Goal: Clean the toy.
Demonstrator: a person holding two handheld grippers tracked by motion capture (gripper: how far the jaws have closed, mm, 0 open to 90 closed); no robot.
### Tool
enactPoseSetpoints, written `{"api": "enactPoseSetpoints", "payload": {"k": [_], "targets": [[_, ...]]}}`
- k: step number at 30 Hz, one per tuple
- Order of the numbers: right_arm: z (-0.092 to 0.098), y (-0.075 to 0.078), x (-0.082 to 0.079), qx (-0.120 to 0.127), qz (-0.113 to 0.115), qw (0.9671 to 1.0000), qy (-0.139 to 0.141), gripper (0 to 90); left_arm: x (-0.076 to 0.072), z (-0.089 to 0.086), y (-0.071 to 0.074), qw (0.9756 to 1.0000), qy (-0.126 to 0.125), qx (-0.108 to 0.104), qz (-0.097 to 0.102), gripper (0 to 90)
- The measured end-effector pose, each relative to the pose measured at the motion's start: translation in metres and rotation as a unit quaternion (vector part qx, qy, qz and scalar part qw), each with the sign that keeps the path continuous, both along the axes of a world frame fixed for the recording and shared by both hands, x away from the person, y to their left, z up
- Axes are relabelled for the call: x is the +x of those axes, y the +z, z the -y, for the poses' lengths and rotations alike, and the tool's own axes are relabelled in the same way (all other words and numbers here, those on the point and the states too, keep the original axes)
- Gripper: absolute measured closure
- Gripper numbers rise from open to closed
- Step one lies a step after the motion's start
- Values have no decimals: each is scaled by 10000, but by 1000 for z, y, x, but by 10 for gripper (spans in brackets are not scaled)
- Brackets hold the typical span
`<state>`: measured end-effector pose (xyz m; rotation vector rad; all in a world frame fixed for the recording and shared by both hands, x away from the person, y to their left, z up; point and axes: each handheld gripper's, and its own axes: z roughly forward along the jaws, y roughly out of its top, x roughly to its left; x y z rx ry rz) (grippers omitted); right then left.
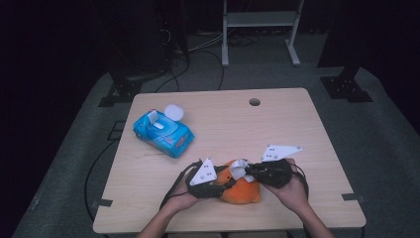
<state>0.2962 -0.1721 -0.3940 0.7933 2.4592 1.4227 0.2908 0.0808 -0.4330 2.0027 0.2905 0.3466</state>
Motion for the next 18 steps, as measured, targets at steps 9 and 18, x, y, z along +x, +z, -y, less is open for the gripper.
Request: {"api": "enactPoseSetpoints", "payload": {"k": [9,18], "targets": [[15,-4,10,336,-363,9983,-304,854,-8,6,-2,9991,-357,181,123,453],[6,-9,21,87,-394,9986,-351,853,-8,2,-4,9988,-412,259,84,446]]}}
